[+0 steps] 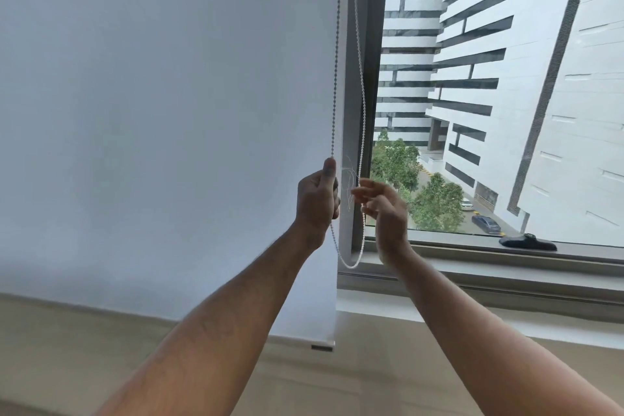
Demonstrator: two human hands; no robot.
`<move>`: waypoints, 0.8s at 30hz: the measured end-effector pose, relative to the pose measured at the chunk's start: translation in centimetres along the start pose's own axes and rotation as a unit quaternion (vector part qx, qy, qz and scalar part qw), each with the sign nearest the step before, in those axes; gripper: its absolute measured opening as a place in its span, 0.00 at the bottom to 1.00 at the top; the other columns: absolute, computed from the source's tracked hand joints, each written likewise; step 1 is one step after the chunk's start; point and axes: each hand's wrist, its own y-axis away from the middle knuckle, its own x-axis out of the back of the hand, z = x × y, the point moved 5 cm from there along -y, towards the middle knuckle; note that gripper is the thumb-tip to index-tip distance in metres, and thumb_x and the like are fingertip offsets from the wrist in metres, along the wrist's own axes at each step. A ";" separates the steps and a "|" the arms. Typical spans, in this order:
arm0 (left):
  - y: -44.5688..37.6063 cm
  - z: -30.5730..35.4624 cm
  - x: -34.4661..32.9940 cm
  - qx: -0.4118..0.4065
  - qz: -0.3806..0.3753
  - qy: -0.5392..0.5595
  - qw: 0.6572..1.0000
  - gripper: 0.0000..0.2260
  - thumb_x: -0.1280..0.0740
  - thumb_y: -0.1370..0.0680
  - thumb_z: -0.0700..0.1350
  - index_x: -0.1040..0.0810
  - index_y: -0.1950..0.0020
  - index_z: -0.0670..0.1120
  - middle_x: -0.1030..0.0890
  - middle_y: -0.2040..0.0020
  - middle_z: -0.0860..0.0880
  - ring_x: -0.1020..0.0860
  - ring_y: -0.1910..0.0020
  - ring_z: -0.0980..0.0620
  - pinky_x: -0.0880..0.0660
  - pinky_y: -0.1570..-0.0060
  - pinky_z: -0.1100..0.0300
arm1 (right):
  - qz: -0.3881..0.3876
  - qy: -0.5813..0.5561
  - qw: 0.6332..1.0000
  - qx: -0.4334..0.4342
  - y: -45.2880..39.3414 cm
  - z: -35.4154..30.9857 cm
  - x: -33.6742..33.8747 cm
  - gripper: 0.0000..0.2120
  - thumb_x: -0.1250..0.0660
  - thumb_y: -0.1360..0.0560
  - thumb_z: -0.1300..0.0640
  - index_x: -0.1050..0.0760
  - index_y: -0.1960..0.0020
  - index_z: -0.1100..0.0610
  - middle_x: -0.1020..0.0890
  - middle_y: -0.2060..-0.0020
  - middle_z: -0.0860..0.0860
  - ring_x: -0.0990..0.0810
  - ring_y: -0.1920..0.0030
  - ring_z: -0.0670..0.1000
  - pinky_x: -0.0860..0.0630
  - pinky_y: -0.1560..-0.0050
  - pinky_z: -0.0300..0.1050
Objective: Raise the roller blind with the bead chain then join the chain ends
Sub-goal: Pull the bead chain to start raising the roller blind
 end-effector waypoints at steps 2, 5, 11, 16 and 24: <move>0.3 -0.1 -0.1 -0.002 -0.008 0.001 1.000 0.26 0.41 0.15 0.56 0.34 0.73 0.52 0.38 0.76 0.51 0.40 0.79 0.53 0.39 0.76 0.61 | -0.003 -0.047 0.999 -0.005 -0.8 -3.6 -1.3 0.17 0.43 0.23 0.65 0.20 0.40 0.62 0.12 0.52 0.56 0.14 0.52 0.52 0.20 0.46 0.49; 0.9 0.0 -0.8 -0.013 -0.031 -0.015 0.999 0.24 0.42 0.16 0.58 0.31 0.70 0.50 0.35 0.75 0.49 0.38 0.78 0.52 0.37 0.75 0.61 | -0.066 -0.116 0.991 -0.007 -2.2 -9.7 -4.6 0.12 0.42 0.16 0.61 0.22 0.38 0.58 0.13 0.52 0.55 0.13 0.52 0.54 0.19 0.45 0.52; 1.7 0.7 -0.5 -0.014 -0.056 -0.005 0.998 0.24 0.42 0.15 0.54 0.37 0.70 0.49 0.39 0.77 0.50 0.43 0.79 0.52 0.43 0.74 0.57 | -0.048 -0.052 0.997 0.025 -3.2 -14.0 -9.2 0.14 0.45 0.14 0.58 0.22 0.52 0.52 0.30 0.75 0.45 0.37 0.76 0.46 0.40 0.76 0.39; 2.3 -0.6 2.0 -0.026 -0.082 -0.038 0.996 0.23 0.41 0.15 0.55 0.33 0.65 0.42 0.40 0.73 0.45 0.42 0.76 0.51 0.42 0.75 0.58 | -0.029 -0.017 0.997 0.075 -1.7 -11.3 -9.9 0.15 0.46 0.14 0.59 0.28 0.57 0.51 0.36 0.76 0.49 0.43 0.78 0.47 0.45 0.78 0.37; 4.8 -7.1 4.9 0.037 -0.100 -0.090 0.990 0.22 0.41 0.15 0.52 0.33 0.67 0.45 0.37 0.72 0.46 0.40 0.74 0.52 0.41 0.69 0.54 | 0.005 0.080 0.995 0.060 1.9 -4.6 -10.0 0.16 0.45 0.14 0.60 0.30 0.60 0.51 0.37 0.79 0.43 0.42 0.78 0.45 0.44 0.77 0.38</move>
